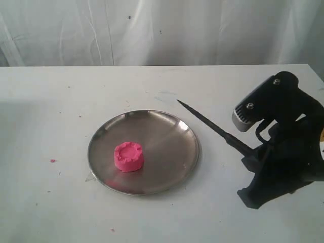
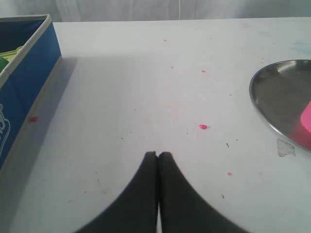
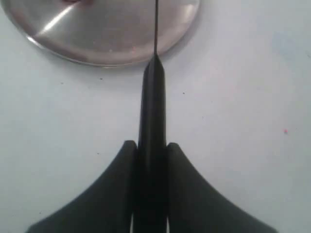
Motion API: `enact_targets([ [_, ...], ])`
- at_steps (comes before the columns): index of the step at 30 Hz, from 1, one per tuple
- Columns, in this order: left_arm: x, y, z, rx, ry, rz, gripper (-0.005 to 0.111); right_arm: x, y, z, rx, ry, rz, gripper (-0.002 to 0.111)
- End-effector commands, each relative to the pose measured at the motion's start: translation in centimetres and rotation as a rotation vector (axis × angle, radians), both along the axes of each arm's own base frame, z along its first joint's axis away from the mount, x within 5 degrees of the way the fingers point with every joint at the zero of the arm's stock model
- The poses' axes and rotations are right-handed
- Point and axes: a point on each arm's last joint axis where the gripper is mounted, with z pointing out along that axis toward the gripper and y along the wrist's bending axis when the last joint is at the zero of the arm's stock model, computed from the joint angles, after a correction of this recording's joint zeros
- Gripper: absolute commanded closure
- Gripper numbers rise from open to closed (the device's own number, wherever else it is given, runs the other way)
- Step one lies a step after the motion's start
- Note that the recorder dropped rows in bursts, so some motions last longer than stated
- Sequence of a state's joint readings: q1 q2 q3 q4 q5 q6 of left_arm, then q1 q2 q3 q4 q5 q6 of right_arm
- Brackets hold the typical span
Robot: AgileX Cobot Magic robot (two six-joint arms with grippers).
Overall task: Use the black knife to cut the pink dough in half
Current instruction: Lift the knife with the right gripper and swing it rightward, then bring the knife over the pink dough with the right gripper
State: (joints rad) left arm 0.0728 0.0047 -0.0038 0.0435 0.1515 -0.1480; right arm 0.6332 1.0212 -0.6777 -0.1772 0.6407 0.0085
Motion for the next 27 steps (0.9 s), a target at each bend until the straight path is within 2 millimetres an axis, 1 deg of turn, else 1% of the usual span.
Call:
enact_targets([
  [1,0.0,0.0,-0.1,-0.007,-0.003,-0.004,0.107,-0.4,0.5,0.1,-0.008,-0.033,-0.009,0.108],
  [6,0.0,0.0,-0.1,-0.007,-0.003,-0.004,0.107,-1.2,1.8,0.3,0.007,-0.057,0.085,0.108],
  [10,0.0,0.0,-0.1,-0.007,-0.003,-0.004,0.107,-1.8,3.0,0.5,0.008,-0.105,0.207,0.108],
  [15,0.0,0.0,-0.1,-0.007,-0.003,-0.004,0.107,-2.2,4.8,1.1,0.085,-0.173,0.306,0.108],
  [20,0.0,0.0,-0.1,-0.007,-0.003,-0.004,0.107,-2.2,6.2,1.2,0.149,-0.222,0.358,0.108],
  [24,0.0,0.0,-0.1,-0.007,-0.003,-0.004,0.107,-1.9,7.4,0.8,0.152,-0.218,0.387,0.108],
  [27,0.0,0.0,-0.1,-0.007,-0.003,-0.004,0.107,-1.5,8.4,1.0,0.154,-0.22,0.4,0.108],
])
